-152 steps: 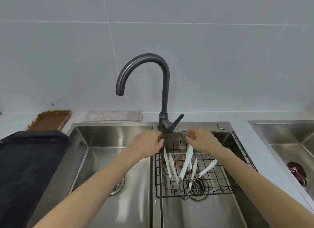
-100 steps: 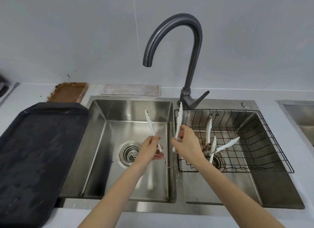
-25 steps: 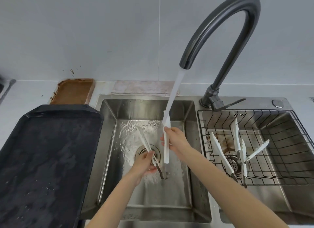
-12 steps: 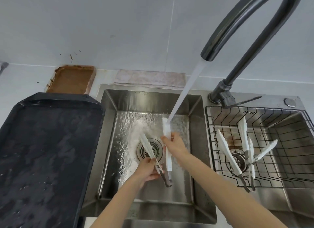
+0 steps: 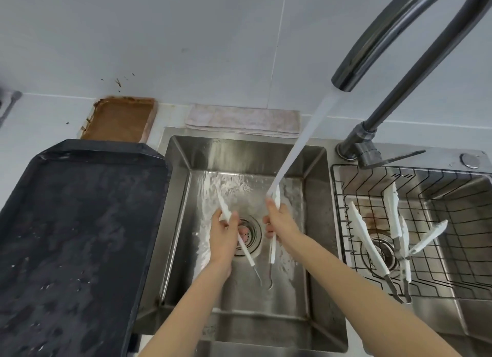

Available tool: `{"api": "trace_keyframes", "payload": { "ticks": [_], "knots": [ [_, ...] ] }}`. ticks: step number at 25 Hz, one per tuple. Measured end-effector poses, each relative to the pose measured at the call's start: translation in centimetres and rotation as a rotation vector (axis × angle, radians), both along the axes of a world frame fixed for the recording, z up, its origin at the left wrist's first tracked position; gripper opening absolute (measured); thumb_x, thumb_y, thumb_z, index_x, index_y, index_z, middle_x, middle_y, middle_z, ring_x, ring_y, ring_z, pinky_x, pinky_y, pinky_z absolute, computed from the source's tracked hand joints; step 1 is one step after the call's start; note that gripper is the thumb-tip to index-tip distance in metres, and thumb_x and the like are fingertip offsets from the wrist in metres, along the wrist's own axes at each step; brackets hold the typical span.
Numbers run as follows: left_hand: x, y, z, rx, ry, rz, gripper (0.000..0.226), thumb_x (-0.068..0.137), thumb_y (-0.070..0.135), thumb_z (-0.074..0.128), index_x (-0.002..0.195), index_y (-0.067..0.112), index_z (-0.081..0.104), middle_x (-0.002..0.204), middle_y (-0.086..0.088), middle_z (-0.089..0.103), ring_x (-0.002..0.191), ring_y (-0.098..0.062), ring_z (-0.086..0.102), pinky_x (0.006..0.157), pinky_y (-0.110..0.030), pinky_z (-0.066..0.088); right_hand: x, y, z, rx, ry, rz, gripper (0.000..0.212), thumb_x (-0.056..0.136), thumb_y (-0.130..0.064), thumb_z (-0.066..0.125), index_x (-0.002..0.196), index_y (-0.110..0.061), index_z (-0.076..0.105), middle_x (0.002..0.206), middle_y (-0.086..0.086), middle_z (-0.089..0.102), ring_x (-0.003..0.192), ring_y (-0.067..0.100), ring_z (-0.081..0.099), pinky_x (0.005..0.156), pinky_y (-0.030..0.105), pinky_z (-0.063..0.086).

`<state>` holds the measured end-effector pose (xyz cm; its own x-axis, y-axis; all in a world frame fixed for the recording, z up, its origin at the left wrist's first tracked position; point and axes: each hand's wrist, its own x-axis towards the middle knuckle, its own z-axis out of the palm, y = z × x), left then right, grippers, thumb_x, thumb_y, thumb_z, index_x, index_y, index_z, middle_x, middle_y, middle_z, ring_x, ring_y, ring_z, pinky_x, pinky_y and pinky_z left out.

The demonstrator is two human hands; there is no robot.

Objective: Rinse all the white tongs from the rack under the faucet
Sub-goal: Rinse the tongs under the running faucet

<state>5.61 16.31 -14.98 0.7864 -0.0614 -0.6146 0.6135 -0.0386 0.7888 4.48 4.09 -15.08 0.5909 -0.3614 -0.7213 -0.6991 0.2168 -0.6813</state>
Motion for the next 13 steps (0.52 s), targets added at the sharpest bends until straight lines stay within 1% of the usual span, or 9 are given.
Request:
{"api": "trace_keyframes", "payload": {
  "ticks": [2,4,6,7,8,9,11,12,13],
  "knots": [
    [0.39,-0.33,0.66,-0.016,-0.063,-0.009,0.032,0.09,0.026,0.055,0.116,0.032,0.039,0.083,-0.001,0.059,0.052,-0.003,0.062,0.048,-0.015,0.052,0.39,-0.03,-0.11,0.009,-0.004,-0.041,0.032,0.097,-0.039,0.035,0.12,-0.017,0.035,0.068,0.002,0.048,0.046,0.01,0.039,0.039,0.021,0.035],
    [0.82,-0.37,0.93,0.023,-0.117,-0.036,0.036,0.088,0.027,0.058,0.116,0.036,0.038,0.082,0.003,0.058,0.047,0.001,0.061,0.044,-0.009,0.047,0.82,0.22,0.0,0.097,-0.026,-0.101,0.034,0.099,-0.031,0.036,0.126,-0.011,0.038,0.078,0.006,0.054,0.05,0.013,0.045,0.042,0.023,0.039],
    [0.94,-0.28,0.97,0.06,-0.163,-0.093,0.041,0.086,0.028,0.06,0.122,0.034,0.04,0.086,0.007,0.059,0.057,-0.003,0.064,0.049,-0.009,0.049,0.99,0.3,0.14,0.227,-0.042,-0.172,0.036,0.099,-0.021,0.037,0.131,-0.003,0.04,0.092,0.012,0.059,0.064,0.02,0.056,0.056,0.03,0.047],
    [0.94,-0.2,0.96,0.072,-0.176,-0.122,0.045,0.085,0.028,0.061,0.125,0.033,0.04,0.089,0.008,0.06,0.066,-0.008,0.066,0.054,-0.011,0.051,0.99,0.31,0.13,0.279,-0.036,-0.197,0.036,0.1,-0.017,0.037,0.131,0.0,0.041,0.099,0.015,0.061,0.072,0.025,0.059,0.064,0.033,0.049],
    [0.97,-0.13,0.88,0.09,-0.186,-0.146,0.047,0.085,0.029,0.061,0.127,0.031,0.041,0.093,0.008,0.061,0.073,-0.009,0.066,0.058,-0.011,0.052,0.94,0.3,0.09,0.315,-0.024,-0.21,0.036,0.1,-0.015,0.035,0.132,0.002,0.041,0.102,0.017,0.06,0.075,0.028,0.06,0.066,0.035,0.048],
    [0.97,-0.14,0.85,0.11,-0.196,-0.166,0.048,0.085,0.029,0.061,0.129,0.029,0.041,0.096,0.006,0.063,0.076,-0.005,0.065,0.059,-0.01,0.05,0.86,0.34,0.06,0.341,-0.015,-0.213,0.037,0.101,-0.014,0.033,0.132,0.004,0.04,0.099,0.018,0.059,0.071,0.027,0.057,0.065,0.034,0.046],
    [0.97,-0.43,0.89,0.139,-0.225,-0.201,0.051,0.085,0.029,0.06,0.132,0.024,0.041,0.102,0.004,0.065,0.073,0.005,0.063,0.061,-0.006,0.047,0.81,0.57,-0.2,0.388,-0.012,-0.194,0.04,0.102,-0.016,0.028,0.133,0.006,0.04,0.083,0.014,0.053,0.06,0.022,0.046,0.058,0.032,0.04],
    [0.93,-0.67,0.95,0.165,-0.256,-0.225,0.05,0.085,0.028,0.06,0.132,0.023,0.042,0.098,0.007,0.066,0.071,0.01,0.062,0.061,-0.004,0.046,0.8,0.75,-0.41,0.412,-0.015,-0.182,0.041,0.102,-0.017,0.026,0.134,0.006,0.04,0.075,0.012,0.052,0.057,0.021,0.042,0.057,0.032,0.038],
    [0.92,-0.9,1.02,0.195,-0.292,-0.25,0.048,0.086,0.029,0.06,0.13,0.023,0.044,0.091,0.011,0.066,0.068,0.013,0.061,0.059,-0.001,0.044,0.8,0.92,-0.65,0.433,-0.016,-0.178,0.042,0.102,-0.018,0.025,0.134,0.005,0.041,0.066,0.01,0.051,0.055,0.02,0.04,0.056,0.032,0.037]
  ]
}}
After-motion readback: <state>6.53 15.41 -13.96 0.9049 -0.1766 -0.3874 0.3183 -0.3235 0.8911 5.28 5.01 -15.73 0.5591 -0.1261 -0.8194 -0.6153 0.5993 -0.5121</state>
